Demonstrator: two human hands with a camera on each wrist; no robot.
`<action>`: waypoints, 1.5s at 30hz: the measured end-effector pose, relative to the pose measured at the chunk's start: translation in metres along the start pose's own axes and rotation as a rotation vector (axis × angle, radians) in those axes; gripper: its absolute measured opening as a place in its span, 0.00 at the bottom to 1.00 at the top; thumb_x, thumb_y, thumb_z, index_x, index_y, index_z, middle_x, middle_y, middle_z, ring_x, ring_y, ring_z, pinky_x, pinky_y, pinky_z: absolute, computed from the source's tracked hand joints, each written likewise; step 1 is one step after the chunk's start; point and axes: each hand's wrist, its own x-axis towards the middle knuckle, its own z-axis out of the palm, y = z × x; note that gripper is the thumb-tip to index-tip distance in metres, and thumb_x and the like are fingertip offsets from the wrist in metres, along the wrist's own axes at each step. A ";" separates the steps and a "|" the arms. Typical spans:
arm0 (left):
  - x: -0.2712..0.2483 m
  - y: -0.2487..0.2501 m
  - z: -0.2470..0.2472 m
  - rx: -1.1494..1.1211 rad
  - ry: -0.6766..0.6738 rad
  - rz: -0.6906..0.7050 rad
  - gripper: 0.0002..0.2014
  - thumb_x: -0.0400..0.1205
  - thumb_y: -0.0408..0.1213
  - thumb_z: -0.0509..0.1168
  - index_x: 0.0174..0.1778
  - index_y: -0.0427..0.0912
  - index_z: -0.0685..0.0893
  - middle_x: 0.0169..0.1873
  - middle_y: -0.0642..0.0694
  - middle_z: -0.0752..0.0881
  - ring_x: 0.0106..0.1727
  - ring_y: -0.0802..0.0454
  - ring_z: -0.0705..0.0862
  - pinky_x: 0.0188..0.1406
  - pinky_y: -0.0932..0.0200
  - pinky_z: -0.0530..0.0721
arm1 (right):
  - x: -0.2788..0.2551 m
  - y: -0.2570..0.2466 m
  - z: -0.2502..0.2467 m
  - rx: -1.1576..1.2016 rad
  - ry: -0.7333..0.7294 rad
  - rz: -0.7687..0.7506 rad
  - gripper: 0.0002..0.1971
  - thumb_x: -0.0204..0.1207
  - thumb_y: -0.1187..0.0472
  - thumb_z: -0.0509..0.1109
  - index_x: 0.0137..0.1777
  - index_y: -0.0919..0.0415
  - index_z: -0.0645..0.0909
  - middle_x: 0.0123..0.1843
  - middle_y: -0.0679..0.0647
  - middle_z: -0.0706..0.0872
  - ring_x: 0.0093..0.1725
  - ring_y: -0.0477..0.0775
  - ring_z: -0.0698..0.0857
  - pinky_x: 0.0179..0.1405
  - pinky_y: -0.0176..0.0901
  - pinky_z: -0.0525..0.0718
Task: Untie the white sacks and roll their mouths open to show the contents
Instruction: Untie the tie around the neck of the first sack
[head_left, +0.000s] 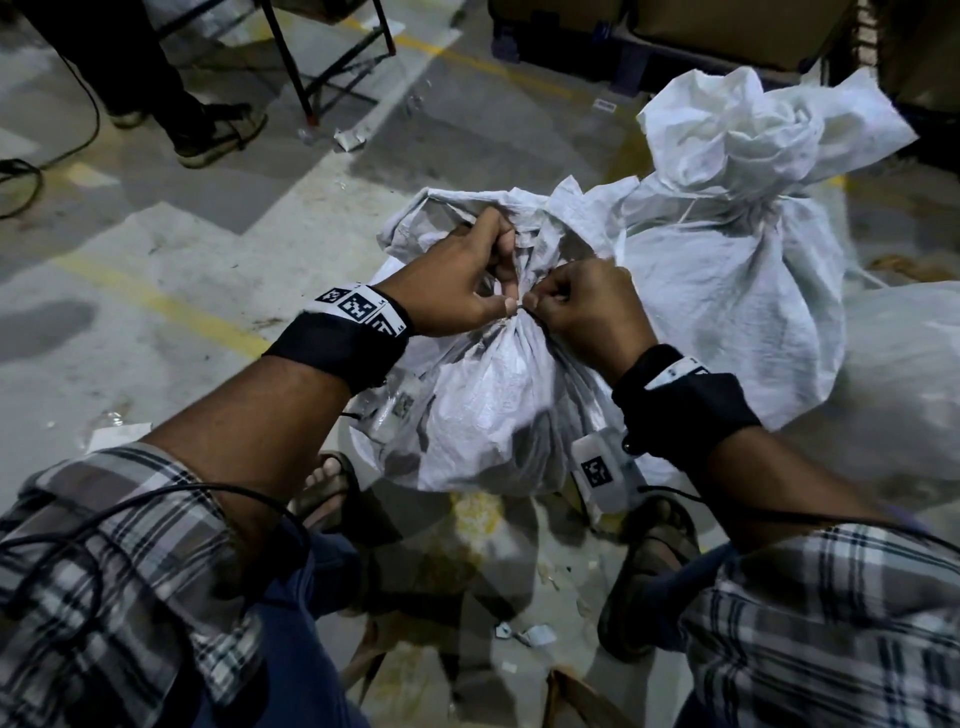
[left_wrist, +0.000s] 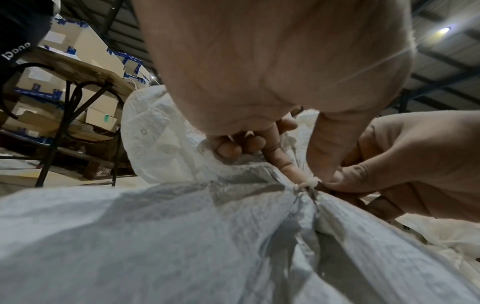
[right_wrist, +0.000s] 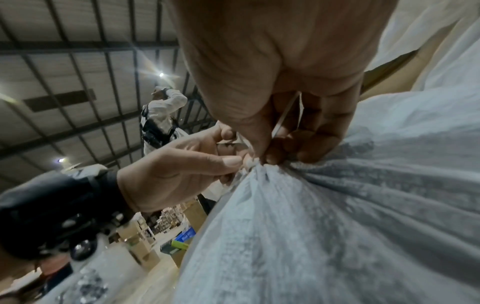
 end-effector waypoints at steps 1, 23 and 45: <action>-0.001 0.001 0.000 -0.005 0.005 -0.009 0.19 0.79 0.34 0.73 0.53 0.39 0.66 0.44 0.51 0.89 0.48 0.54 0.87 0.52 0.47 0.87 | 0.000 0.000 0.002 -0.012 0.010 -0.007 0.08 0.76 0.58 0.76 0.41 0.61 0.93 0.39 0.54 0.92 0.45 0.56 0.88 0.49 0.37 0.68; -0.005 0.002 -0.005 -0.104 -0.014 -0.060 0.19 0.78 0.25 0.71 0.56 0.33 0.66 0.46 0.43 0.90 0.49 0.49 0.90 0.51 0.41 0.87 | 0.006 0.010 -0.001 0.022 -0.030 0.036 0.09 0.73 0.50 0.80 0.40 0.56 0.93 0.39 0.51 0.92 0.43 0.48 0.88 0.39 0.37 0.74; -0.005 0.000 -0.002 -0.067 0.048 -0.088 0.22 0.75 0.33 0.75 0.53 0.37 0.67 0.43 0.51 0.91 0.47 0.51 0.90 0.49 0.42 0.88 | 0.008 0.010 0.001 0.015 -0.046 0.025 0.08 0.75 0.50 0.78 0.40 0.54 0.92 0.34 0.46 0.86 0.44 0.46 0.85 0.39 0.35 0.71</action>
